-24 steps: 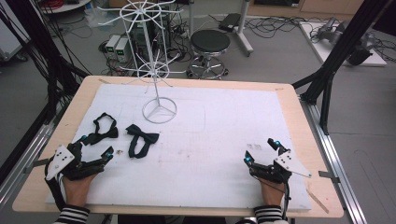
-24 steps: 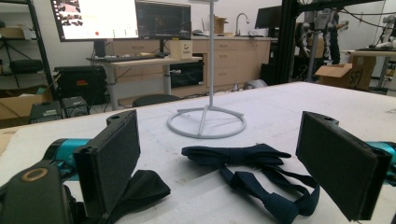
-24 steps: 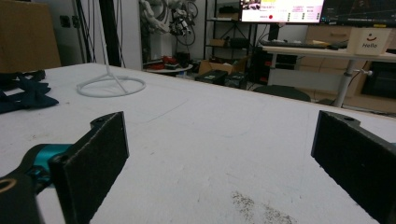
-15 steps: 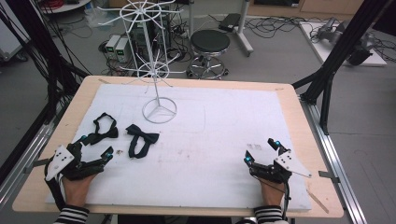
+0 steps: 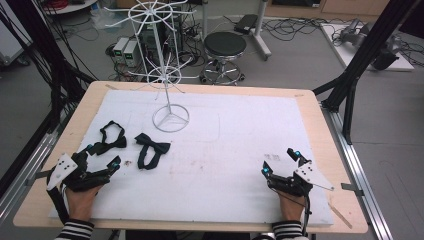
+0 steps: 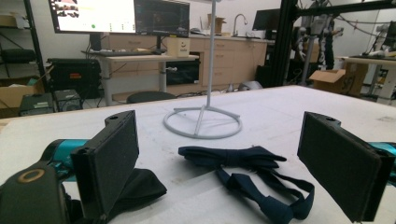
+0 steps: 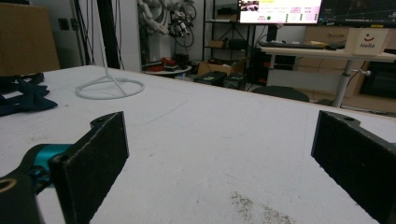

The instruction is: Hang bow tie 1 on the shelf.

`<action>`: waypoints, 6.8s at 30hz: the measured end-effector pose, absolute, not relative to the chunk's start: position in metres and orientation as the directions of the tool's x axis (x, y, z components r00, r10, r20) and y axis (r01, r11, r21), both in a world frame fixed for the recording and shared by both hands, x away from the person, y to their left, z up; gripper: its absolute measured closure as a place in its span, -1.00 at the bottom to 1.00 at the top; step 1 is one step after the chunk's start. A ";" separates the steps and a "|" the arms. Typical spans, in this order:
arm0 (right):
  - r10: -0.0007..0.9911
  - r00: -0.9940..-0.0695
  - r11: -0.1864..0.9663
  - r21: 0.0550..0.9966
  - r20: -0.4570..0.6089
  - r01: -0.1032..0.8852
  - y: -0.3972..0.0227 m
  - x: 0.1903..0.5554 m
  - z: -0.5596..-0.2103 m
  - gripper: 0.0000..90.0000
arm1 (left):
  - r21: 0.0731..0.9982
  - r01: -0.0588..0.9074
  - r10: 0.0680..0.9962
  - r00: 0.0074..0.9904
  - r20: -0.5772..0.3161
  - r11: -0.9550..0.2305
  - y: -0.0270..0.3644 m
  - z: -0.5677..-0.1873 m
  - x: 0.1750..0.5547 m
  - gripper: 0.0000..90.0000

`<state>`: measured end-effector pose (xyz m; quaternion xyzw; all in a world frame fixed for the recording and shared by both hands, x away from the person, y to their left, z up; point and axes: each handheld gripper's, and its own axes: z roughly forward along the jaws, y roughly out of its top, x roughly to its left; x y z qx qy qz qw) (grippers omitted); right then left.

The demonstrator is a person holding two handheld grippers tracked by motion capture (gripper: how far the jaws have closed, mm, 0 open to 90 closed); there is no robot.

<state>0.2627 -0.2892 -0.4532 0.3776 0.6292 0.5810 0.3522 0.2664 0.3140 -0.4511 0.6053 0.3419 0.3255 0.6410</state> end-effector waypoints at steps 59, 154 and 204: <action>0.886 -0.464 0.034 0.998 -0.007 0.049 -0.291 0.263 -0.454 -0.93 | 0.882 0.124 0.501 0.854 0.138 -0.455 0.264 -0.375 0.355 -0.71; 0.889 -0.458 0.019 0.998 0.010 0.058 -0.291 0.262 -0.454 -0.93 | 0.389 0.123 0.213 0.957 0.198 -0.913 0.203 -0.412 0.417 0.66; 0.888 -0.460 0.023 0.998 0.004 0.053 -0.291 0.262 -0.454 -0.93 | 0.830 0.138 0.431 0.892 0.133 -0.540 0.222 -0.353 0.381 0.66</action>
